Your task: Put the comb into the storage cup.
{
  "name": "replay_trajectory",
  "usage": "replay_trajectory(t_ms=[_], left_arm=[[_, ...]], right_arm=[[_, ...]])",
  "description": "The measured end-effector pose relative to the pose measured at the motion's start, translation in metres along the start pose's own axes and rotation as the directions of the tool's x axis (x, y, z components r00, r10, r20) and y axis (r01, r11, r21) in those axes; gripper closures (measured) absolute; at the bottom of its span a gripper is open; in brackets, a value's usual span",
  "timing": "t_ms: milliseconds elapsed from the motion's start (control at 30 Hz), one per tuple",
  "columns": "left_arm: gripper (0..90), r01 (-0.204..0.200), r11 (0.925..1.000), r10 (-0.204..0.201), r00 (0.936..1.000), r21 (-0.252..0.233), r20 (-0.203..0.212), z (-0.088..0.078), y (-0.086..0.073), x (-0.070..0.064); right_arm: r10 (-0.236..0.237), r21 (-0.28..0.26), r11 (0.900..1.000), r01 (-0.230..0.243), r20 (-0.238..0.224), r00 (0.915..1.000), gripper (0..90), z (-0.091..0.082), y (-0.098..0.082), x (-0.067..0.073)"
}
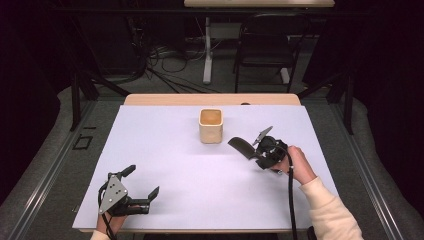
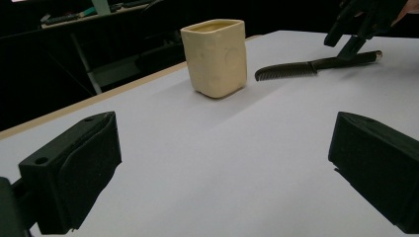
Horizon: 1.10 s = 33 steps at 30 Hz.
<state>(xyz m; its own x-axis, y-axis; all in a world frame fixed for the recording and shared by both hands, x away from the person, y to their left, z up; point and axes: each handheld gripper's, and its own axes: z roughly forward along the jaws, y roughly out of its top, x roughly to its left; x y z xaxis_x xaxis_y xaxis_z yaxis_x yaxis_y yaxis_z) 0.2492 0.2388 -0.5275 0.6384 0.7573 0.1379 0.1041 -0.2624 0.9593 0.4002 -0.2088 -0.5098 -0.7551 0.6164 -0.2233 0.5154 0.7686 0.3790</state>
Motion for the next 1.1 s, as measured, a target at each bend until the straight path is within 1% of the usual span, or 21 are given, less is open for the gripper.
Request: replay_trajectory(t_ms=[100,167,200,267,300,400,467,533,600,633,667,733,767,800,833,867,967,1000,1033,1067,1100], left_arm=[[0.0,0.001,1.0,-0.001,1.0,0.001,0.001,0.0,0.0,0.0],[0.0,0.001,1.0,-0.001,1.0,0.003,0.001,0.0,0.0,0.0],[0.0,0.0,1.0,0.0,1.0,0.004,0.002,0.0,0.0,0.0],[0.0,0.0,1.0,0.0,1.0,0.005,0.003,0.001,0.0,0.0],[0.0,0.001,1.0,-0.001,1.0,0.004,0.004,0.001,0.0,0.0],[0.0,-0.001,1.0,0.001,1.0,0.003,0.004,0.0,0.0,0.0],[0.0,0.001,1.0,-0.001,1.0,0.001,0.003,0.0,0.0,0.001],[0.0,0.001,1.0,-0.001,1.0,0.001,0.003,0.0,0.0,0.0],[0.0,0.0,1.0,0.0,1.0,0.002,0.003,0.0,0.0,0.0],[0.0,0.0,1.0,0.0,1.0,0.002,0.003,0.0,0.0,0.0],[0.0,0.001,1.0,-0.001,1.0,0.001,0.004,0.0,0.0,0.001],[0.0,0.003,1.0,-0.003,1.0,-0.001,0.003,0.0,0.0,0.0],[0.0,0.001,1.0,-0.001,1.0,-0.004,0.003,0.0,0.0,0.0],[0.0,0.0,1.0,0.0,1.0,-0.002,0.006,0.0,0.0,0.0],[0.0,0.0,1.0,0.0,1.0,-0.002,0.006,0.0,0.0,0.0],[0.0,0.001,1.0,-0.001,1.0,0.0,0.007,0.0,0.0,0.0],[0.0,0.0,1.0,0.0,1.0,-0.002,0.006,0.0,0.0,0.0],[0.0,-0.001,1.0,0.001,1.0,0.0,0.007,0.0,0.0,0.0],[0.0,0.001,1.0,-0.001,1.0,0.0,0.007,0.0,0.0,0.0],[0.0,0.003,1.0,-0.003,1.0,0.0,0.007,0.0,0.0,0.0],[0.0,0.003,1.0,-0.003,1.0,0.0,0.007,0.0,0.0,0.0]], right_arm=[[-0.009,0.011,1.0,0.009,0.008,0.9999,51.5,0.003,0.002,0.0],[-0.023,0.034,0.999,0.022,0.012,0.9997,55.6,0.007,0.005,-0.001],[-0.016,0.042,0.999,0.015,0.012,0.9998,57.1,0.008,0.006,-0.001],[-0.018,0.047,0.999,0.018,0.007,0.9998,58.7,0.009,0.007,-0.002],[-0.022,0.069,0.997,0.022,-0.003,0.9998,61.1,0.011,0.01,-0.003],[-0.032,0.076,0.997,0.033,-0.012,0.9994,62.4,0.015,0.013,-0.004],[-0.021,0.091,0.996,0.022,-0.013,0.9997,63.1,0.016,0.015,-0.004],[-0.026,0.096,0.995,0.027,-0.014,0.9996,63.2,0.017,0.016,-0.005],[-0.014,0.108,0.994,0.016,-0.023,0.9996,63.5,0.02,0.018,-0.006],[-0.022,0.111,0.994,0.024,-0.02,0.9995,63.6,0.02,0.018,-0.007],[-0.015,0.121,0.992,0.018,-0.026,0.9995,63.9,0.021,0.019,-0.007],[-0.01,0.115,0.993,0.013,-0.025,0.9996,64.0,0.022,0.019,-0.007],[-0.012,0.128,0.992,0.017,-0.039,0.9992,64.0,0.023,0.02,-0.008],[-0.015,0.126,0.992,0.02,-0.037,0.9992,64.1,0.023,0.021,-0.008],[-0.009,0.131,0.991,0.014,-0.039,0.9992,64.1,0.024,0.021,-0.008],[-0.006,0.122,0.993,0.011,-0.037,0.9993,64.4,0.025,0.021,-0.008],[-0.004,0.13,0.991,0.009,-0.036,0.9994,65.0,0.026,0.021,-0.009],[0.0,0.13,0.992,0.004,-0.036,0.9993,65.3,0.027,0.022,-0.01],[0.002,0.143,0.99,0.003,-0.037,0.9993,65.5,0.027,0.022,-0.011],[0.015,0.141,0.99,-0.01,-0.037,0.9992,66.3,0.029,0.021,-0.011],[0.015,0.141,0.99,-0.01,-0.037,0.9992,66.3,0.029,0.021,-0.011]])
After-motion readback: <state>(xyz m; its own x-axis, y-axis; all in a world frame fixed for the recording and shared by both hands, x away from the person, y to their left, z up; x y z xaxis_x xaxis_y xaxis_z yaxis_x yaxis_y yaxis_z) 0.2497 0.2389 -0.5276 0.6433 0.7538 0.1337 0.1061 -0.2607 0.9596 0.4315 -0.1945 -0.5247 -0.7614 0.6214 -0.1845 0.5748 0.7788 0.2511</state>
